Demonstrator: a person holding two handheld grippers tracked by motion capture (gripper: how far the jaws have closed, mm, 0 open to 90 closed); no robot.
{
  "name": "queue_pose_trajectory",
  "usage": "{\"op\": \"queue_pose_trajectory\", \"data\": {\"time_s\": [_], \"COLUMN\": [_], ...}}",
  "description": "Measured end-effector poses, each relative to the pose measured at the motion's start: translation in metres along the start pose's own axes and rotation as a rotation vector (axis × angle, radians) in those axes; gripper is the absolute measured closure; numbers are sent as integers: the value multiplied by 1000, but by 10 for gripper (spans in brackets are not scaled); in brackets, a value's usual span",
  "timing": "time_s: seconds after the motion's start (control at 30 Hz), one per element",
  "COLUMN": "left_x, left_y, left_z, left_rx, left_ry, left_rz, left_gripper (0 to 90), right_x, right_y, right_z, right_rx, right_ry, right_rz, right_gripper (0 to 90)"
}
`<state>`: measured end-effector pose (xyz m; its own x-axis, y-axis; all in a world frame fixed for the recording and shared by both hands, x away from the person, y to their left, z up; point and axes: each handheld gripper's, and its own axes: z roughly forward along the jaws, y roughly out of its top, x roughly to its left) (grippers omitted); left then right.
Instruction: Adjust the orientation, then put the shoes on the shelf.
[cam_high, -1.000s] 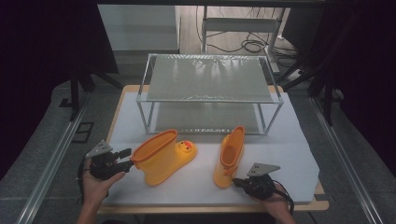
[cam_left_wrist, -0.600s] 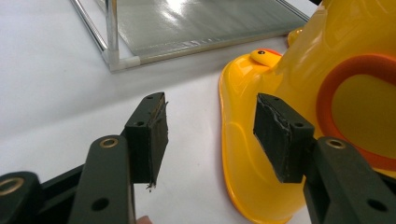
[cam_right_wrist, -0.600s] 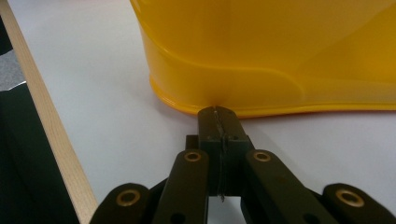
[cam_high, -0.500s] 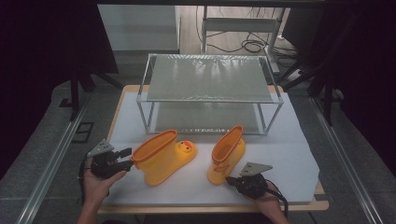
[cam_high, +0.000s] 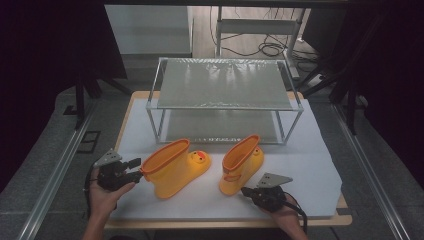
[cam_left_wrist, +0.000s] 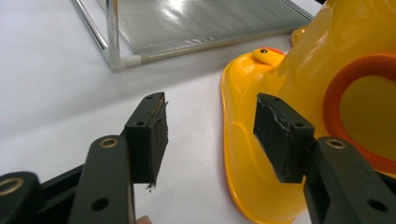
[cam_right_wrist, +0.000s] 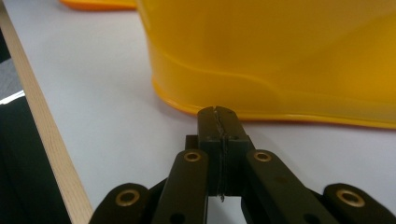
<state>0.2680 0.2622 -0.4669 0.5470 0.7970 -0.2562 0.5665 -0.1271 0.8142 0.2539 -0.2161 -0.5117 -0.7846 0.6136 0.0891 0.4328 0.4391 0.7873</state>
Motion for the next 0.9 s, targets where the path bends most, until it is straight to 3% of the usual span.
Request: {"op": "queue_pose_trajectory", "data": {"time_s": [0.23,0.43,0.53,0.7,0.9], "left_x": [0,0,3,8,8], "left_y": [3,8,13,25,41], "left_z": [-4,-5,-7,-12,-20], "left_rx": [-5,-2,6,6,-6], "left_ry": [-3,-12,-20,-39,-74], "left_rz": [1,-9,-13,-26,-21], "left_gripper": [447,429,415,405,402], "right_x": [-28,-56,-67,-76,-82], "right_y": [-16,-27,-33,-37,-41], "right_z": [-36,-58,-65,-72,-78], "right_rx": [-57,-96,-105,-127,-130], "right_ry": [-81,-163,-192,-224,-258], "right_rz": [82,161,201,241,255], "right_gripper": [803,591,546,506,457]}}
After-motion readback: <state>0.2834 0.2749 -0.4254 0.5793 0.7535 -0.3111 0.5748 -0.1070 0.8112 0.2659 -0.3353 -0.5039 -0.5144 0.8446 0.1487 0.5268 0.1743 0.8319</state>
